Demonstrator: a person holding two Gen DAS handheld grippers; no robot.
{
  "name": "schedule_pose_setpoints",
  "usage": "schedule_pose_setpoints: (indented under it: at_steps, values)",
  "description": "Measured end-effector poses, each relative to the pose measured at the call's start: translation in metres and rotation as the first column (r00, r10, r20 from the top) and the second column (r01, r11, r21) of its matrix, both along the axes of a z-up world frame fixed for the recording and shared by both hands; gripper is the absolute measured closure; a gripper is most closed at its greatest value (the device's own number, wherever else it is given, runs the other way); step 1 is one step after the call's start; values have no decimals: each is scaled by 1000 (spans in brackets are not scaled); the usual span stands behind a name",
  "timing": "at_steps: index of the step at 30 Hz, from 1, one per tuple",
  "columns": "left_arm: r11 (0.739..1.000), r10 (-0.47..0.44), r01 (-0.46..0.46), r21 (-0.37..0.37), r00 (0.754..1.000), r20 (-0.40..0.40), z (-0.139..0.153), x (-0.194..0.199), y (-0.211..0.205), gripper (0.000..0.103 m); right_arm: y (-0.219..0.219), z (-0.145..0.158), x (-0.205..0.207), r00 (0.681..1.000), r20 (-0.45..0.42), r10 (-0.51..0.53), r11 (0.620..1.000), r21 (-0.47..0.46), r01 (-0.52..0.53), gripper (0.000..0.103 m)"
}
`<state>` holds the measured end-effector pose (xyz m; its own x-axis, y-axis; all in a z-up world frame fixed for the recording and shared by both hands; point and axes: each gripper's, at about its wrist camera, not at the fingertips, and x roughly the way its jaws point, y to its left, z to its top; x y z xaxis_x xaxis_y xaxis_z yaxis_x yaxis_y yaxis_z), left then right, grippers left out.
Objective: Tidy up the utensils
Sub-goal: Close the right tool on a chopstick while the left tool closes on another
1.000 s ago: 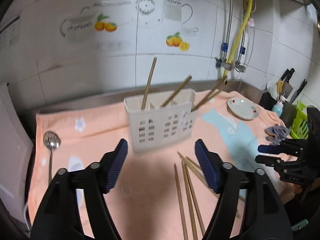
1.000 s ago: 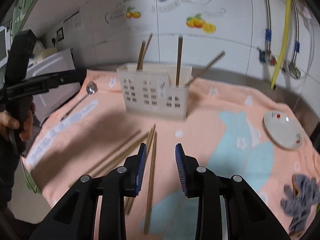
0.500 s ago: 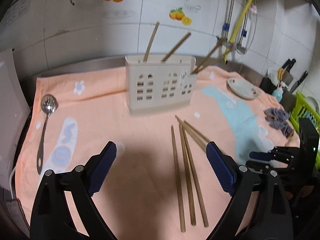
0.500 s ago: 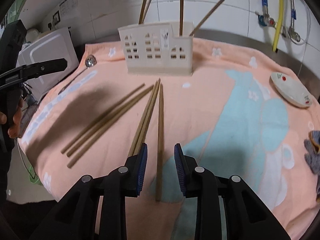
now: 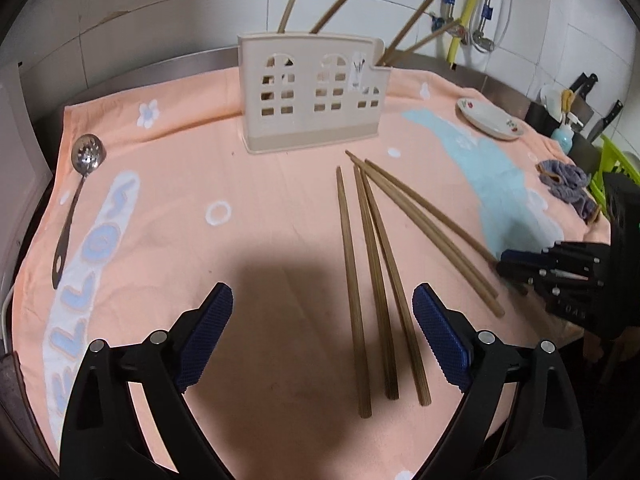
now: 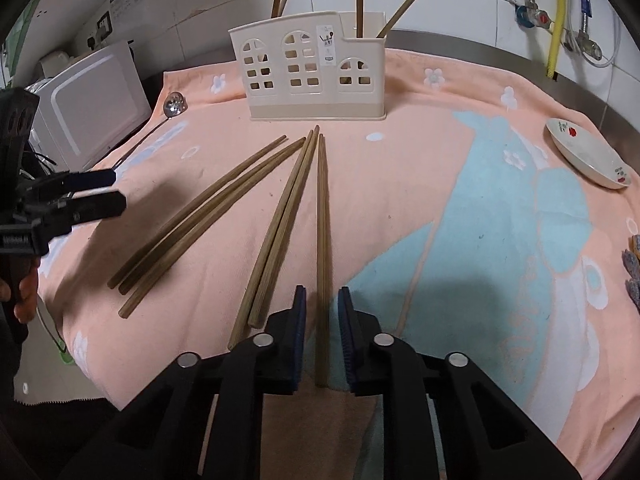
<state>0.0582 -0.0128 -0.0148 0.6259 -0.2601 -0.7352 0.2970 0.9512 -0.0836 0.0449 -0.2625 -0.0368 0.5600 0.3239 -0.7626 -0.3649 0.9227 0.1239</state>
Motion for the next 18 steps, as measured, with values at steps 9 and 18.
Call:
schedule_pose_setpoints:
  at_steps: [9, 18]
  values:
    - [999, -17, 18, 38, 1000, -23, -13, -6, -11, 21, 2, -3, -1, 1000, 9, 4, 1000, -20, -4, 94]
    - [999, -15, 17, 34, 997, -78, -24, 1, -15, 61, 3, -4, -2, 1000, 6, 3, 1000, -18, -3, 94]
